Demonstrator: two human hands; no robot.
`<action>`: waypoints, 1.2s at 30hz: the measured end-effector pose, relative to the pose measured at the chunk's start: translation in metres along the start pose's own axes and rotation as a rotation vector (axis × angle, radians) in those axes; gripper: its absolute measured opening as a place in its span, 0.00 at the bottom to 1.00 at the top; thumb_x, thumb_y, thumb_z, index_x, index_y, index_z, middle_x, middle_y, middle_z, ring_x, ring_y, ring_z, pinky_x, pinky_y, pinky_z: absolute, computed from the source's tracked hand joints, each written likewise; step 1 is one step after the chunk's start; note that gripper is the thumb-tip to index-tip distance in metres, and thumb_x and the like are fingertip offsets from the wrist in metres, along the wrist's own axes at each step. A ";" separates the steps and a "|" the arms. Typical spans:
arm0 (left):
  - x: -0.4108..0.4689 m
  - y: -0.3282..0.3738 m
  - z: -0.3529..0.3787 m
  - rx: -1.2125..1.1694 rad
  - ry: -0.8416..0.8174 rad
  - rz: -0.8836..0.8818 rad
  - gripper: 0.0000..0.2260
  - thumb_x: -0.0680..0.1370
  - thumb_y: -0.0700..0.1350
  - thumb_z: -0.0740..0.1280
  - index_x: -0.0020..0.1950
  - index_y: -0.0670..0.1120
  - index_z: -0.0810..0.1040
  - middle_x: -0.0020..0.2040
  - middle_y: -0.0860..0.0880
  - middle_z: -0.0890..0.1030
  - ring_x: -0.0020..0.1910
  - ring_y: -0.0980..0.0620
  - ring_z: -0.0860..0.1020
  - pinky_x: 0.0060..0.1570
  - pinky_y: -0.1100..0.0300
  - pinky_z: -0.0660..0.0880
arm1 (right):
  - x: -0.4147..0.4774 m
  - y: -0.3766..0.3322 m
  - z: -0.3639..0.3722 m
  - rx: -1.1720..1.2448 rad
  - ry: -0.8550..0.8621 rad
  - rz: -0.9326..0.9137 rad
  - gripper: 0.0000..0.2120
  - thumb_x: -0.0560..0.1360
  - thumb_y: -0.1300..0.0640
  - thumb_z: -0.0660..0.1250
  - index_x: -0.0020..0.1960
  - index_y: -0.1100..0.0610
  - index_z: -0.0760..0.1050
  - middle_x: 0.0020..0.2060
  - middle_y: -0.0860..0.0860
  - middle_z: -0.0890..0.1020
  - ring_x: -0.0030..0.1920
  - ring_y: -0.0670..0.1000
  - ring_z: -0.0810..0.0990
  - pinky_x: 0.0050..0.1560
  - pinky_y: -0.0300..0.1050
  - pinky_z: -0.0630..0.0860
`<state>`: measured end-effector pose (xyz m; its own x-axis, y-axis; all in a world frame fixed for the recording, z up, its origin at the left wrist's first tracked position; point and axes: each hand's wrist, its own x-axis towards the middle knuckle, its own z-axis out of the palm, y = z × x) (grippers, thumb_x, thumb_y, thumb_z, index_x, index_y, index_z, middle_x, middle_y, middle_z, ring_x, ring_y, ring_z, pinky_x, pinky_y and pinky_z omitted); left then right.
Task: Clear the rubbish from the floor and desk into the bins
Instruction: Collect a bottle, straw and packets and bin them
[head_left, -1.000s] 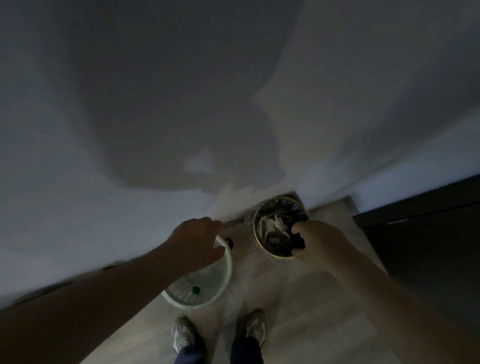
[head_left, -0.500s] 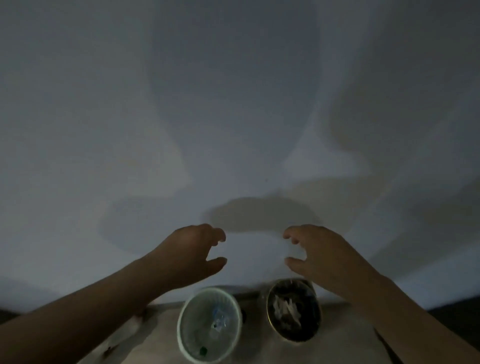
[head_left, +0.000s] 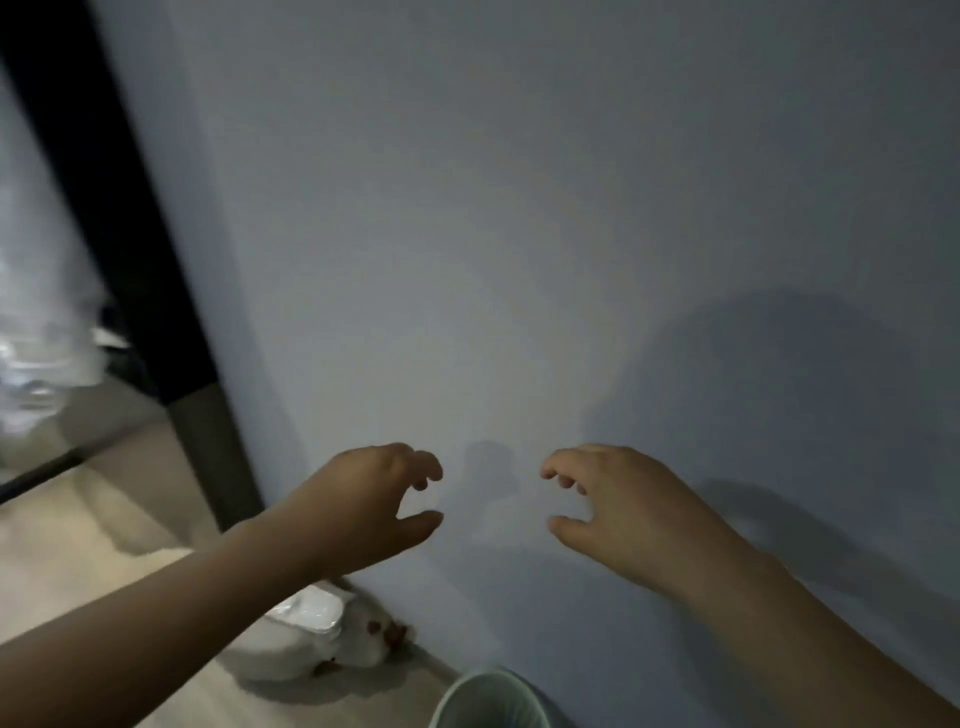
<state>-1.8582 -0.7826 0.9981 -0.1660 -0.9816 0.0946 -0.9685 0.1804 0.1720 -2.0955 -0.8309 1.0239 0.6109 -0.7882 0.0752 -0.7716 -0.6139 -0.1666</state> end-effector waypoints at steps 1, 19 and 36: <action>-0.015 -0.011 -0.009 0.013 0.014 -0.042 0.18 0.76 0.59 0.64 0.65 0.57 0.71 0.57 0.60 0.76 0.54 0.59 0.76 0.51 0.68 0.69 | 0.009 -0.018 -0.002 -0.005 -0.002 -0.053 0.21 0.75 0.46 0.65 0.66 0.46 0.70 0.59 0.44 0.76 0.56 0.46 0.76 0.55 0.40 0.72; -0.432 -0.225 -0.124 0.142 0.192 -0.796 0.18 0.75 0.60 0.64 0.63 0.59 0.71 0.57 0.62 0.76 0.52 0.62 0.75 0.50 0.69 0.71 | 0.076 -0.483 0.050 0.009 -0.030 -0.826 0.19 0.73 0.47 0.66 0.63 0.47 0.73 0.58 0.46 0.77 0.59 0.48 0.75 0.55 0.42 0.72; -0.607 -0.412 -0.136 0.062 0.269 -1.087 0.17 0.75 0.60 0.65 0.62 0.58 0.72 0.55 0.61 0.76 0.53 0.61 0.75 0.53 0.63 0.74 | 0.159 -0.755 0.128 -0.019 -0.123 -1.077 0.19 0.74 0.46 0.66 0.64 0.45 0.71 0.58 0.40 0.76 0.60 0.43 0.73 0.56 0.39 0.70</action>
<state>-1.3329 -0.2529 1.0035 0.8118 -0.5685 0.1337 -0.5829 -0.7751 0.2439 -1.3930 -0.4873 1.0356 0.9818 0.1749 0.0741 0.1792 -0.9822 -0.0568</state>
